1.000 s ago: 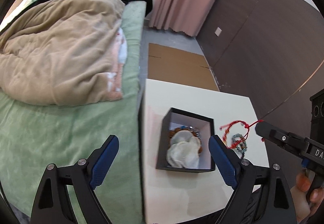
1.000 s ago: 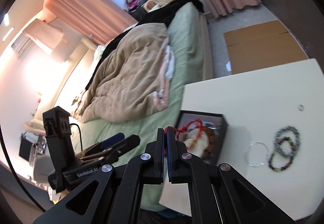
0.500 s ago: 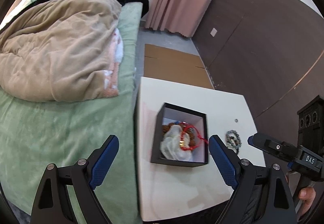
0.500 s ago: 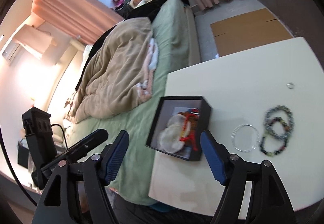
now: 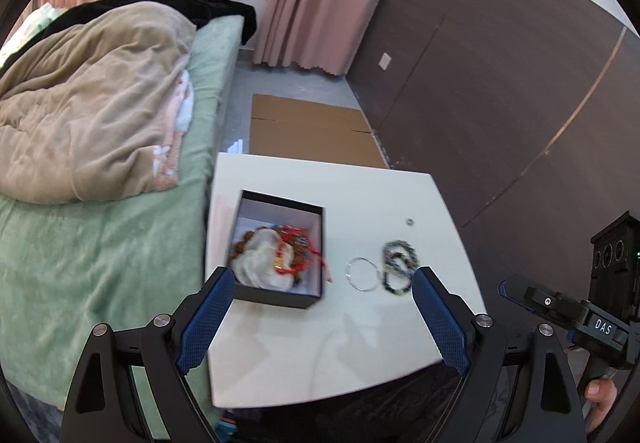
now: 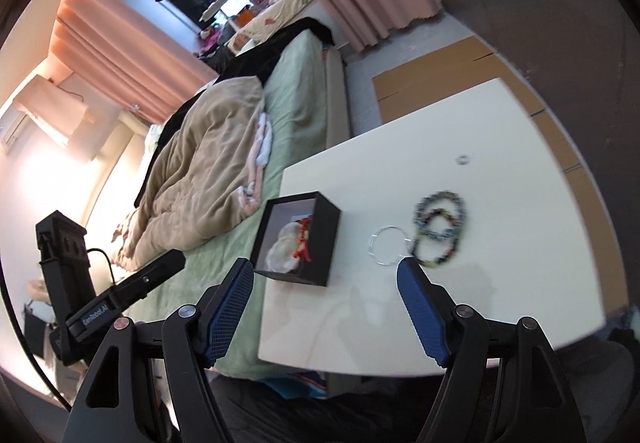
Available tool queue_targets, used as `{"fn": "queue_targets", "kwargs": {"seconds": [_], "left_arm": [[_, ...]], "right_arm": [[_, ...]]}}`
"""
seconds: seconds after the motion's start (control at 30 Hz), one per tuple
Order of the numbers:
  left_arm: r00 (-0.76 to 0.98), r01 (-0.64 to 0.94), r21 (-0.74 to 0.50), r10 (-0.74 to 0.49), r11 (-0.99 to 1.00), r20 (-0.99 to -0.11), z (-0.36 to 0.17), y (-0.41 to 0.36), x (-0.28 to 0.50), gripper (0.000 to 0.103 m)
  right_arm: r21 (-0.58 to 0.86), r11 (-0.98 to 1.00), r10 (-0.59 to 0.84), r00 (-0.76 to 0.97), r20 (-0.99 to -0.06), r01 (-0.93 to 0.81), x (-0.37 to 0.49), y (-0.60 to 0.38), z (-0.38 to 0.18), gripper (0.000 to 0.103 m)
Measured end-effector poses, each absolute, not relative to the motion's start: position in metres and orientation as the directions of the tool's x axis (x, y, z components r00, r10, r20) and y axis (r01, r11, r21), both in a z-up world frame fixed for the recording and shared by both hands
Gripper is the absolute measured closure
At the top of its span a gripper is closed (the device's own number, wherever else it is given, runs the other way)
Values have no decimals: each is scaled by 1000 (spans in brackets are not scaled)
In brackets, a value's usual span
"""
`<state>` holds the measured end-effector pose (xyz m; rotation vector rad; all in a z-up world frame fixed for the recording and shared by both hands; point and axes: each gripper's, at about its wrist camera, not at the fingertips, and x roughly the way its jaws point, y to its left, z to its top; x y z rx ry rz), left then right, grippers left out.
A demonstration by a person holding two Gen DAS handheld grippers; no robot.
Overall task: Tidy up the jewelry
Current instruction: 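Move both grippers back over the remaining bracelets and silver hoop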
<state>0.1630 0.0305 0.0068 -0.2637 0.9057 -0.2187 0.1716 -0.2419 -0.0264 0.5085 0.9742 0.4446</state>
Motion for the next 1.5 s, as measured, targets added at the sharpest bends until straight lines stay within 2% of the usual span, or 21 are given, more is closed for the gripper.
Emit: {"fn": "queue_targets", "kwargs": {"seconds": [0.23,0.47,0.53,0.63,0.77,0.93,1.13,1.2,1.27,1.5], "left_arm": [[582,116,-329,-333,937,-742,12,-2,141,13],[569,157,-323,-353,933,-743,10,-30,143,14],[543,160,-316,-350,935,-763,2,-38,151,27],[506,159,-303,-341,940,-792,-10,-46,157,36],[486,174,-279,-328,945,-810,-20,-59,165,36],[445,199,-253,-318,947,-837,-34,-87,191,36],[403,257,-206,-298,944,-865,-48,-117,213,36],[399,255,-213,-303,943,-865,-53,-120,216,36],[378,245,-244,-324,938,-867,-63,-120,222,36],[343,254,-222,-303,941,-889,-88,-128,238,36]], "right_arm": [[529,842,497,525,-691,-102,139,-272,-7,28],[520,850,481,515,-709,-77,151,-286,-5,28],[536,842,483,524,-701,-59,152,-292,-10,28],[550,835,483,521,-704,-31,154,-300,-28,28],[550,835,470,513,-719,6,162,-309,-49,28],[618,785,503,550,-666,30,165,-327,-67,28],[564,826,438,611,-659,16,165,-335,-63,27],[578,816,445,611,-655,25,168,-340,-67,20],[580,813,445,600,-664,39,170,-345,-73,9],[575,808,422,556,-716,127,181,-360,-103,7]]}}
